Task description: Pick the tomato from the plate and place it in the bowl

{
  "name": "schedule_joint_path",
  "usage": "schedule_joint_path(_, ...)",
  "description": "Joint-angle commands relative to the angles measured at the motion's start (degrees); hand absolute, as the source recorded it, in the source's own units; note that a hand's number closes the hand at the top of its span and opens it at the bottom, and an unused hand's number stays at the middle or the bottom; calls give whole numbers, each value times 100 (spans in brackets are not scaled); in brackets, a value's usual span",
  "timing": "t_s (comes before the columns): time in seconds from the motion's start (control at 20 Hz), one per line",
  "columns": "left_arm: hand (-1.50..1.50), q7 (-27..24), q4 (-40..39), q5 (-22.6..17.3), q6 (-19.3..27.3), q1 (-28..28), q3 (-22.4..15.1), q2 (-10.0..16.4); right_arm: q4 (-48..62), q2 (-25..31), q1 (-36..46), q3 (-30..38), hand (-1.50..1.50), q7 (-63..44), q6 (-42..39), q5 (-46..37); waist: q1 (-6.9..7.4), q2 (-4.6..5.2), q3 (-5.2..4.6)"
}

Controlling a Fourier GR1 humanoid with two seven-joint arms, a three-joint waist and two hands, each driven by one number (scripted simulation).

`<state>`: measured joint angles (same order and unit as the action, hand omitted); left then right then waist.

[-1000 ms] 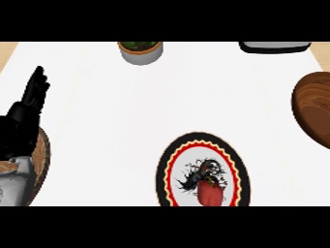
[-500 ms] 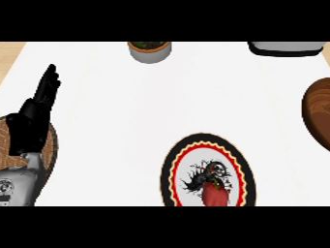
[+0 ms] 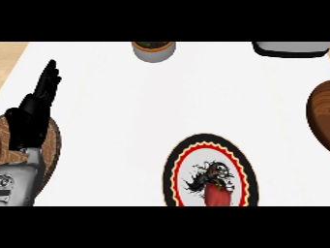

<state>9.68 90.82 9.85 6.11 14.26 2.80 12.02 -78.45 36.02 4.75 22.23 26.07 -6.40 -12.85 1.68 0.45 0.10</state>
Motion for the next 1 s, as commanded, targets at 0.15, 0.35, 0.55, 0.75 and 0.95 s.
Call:
schedule_joint_path(0.15, 0, -229, 18, -26, -83, -133, 6, 10, 2627, 113, 1387, -156, 150, 1157, 1363, -1199, 127, 37, 10)
schedule_joint_path(0.35, 0, -51, 64, 73, 9, -72, -143, -166, 4237, 252, 2275, -120, 150, 1576, 1566, -1371, 102, 37, 12)
schedule_joint_path(0.55, 0, 128, 33, 140, 7, 105, -227, -203, 5103, 257, 2938, -275, -150, 1042, 926, -1403, 145, 57, 14)
schedule_joint_path(0.75, 0, -10, 138, 75, -59, 6, -155, -126, 5737, 205, 2994, -84, -150, 1816, 361, -1130, 196, 82, 30)
schedule_joint_path(0.95, 0, -160, 29, -9, -112, -60, -61, -99, 6181, 277, 3385, 42, -150, 2120, -91, -1013, 183, 73, 23)
